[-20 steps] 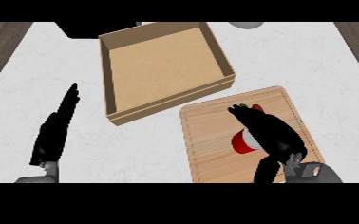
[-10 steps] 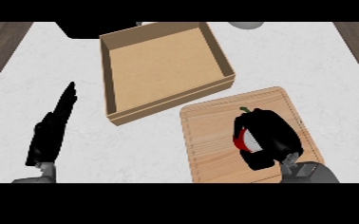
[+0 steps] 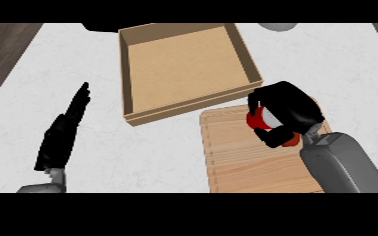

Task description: Pick the can from the cutting board and place it in the cardboard box

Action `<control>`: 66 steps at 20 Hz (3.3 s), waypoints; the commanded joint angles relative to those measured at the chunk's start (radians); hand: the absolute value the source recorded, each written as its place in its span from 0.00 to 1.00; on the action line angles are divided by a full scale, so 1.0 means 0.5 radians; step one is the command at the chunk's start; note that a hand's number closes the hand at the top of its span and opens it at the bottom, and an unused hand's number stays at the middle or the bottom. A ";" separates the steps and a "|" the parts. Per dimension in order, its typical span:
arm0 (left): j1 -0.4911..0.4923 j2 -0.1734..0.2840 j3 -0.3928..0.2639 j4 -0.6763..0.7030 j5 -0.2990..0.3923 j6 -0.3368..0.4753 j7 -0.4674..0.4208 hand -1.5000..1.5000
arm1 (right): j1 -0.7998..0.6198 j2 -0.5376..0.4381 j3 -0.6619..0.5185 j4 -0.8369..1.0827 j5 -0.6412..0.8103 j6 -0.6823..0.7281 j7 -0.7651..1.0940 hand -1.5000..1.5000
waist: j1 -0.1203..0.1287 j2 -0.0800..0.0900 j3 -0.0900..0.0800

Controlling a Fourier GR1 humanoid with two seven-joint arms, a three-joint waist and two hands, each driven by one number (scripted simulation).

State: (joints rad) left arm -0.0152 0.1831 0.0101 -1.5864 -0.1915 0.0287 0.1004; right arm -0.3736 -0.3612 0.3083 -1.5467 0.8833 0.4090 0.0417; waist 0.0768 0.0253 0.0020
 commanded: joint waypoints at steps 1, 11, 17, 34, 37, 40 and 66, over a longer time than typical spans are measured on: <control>-0.071 -0.023 -0.080 -0.008 -0.011 -0.043 -0.026 0.50 | -0.346 -0.146 0.007 0.150 -0.040 0.058 -0.386 1.00 | 0.195 0.082 0.006; -0.141 -0.025 -0.105 0.016 -0.042 -0.044 -0.017 0.50 | -0.891 -0.394 -0.309 0.804 -0.287 -0.051 -1.274 1.00 | 0.213 0.087 0.008; -0.164 -0.028 -0.090 0.050 -0.024 -0.052 -0.025 0.50 | -1.130 -0.279 -0.523 1.130 -0.736 0.214 -1.744 1.00 | 0.204 0.077 0.005; -0.175 -0.040 -0.061 0.078 -0.034 -0.023 0.055 0.50 | -1.892 -0.010 -0.278 1.894 -0.957 0.364 -1.817 1.00 | 0.097 0.020 -0.005; -0.205 -0.008 -0.024 0.106 -0.043 -0.016 0.025 0.50 | -2.005 0.102 -0.231 2.010 -0.943 0.313 -1.788 1.00 | 0.078 0.022 -0.007; -0.172 -0.064 -0.048 0.139 -0.059 0.023 0.009 0.50 | -2.057 0.276 -0.143 2.099 -0.895 0.237 -1.752 1.00 | 0.048 0.013 -0.007; -0.165 -0.003 0.015 0.129 -0.047 -0.015 -0.027 0.50 | -2.182 0.722 -0.442 2.781 -1.264 0.037 -1.463 0.00 | 0.068 0.019 -0.007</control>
State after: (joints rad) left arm -0.0889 0.1736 0.0096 -1.5290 -0.2123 0.0204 0.0951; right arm -1.4278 -0.0001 0.1916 -0.1861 0.3590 0.3743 -0.7249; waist 0.1045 0.0337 -0.0013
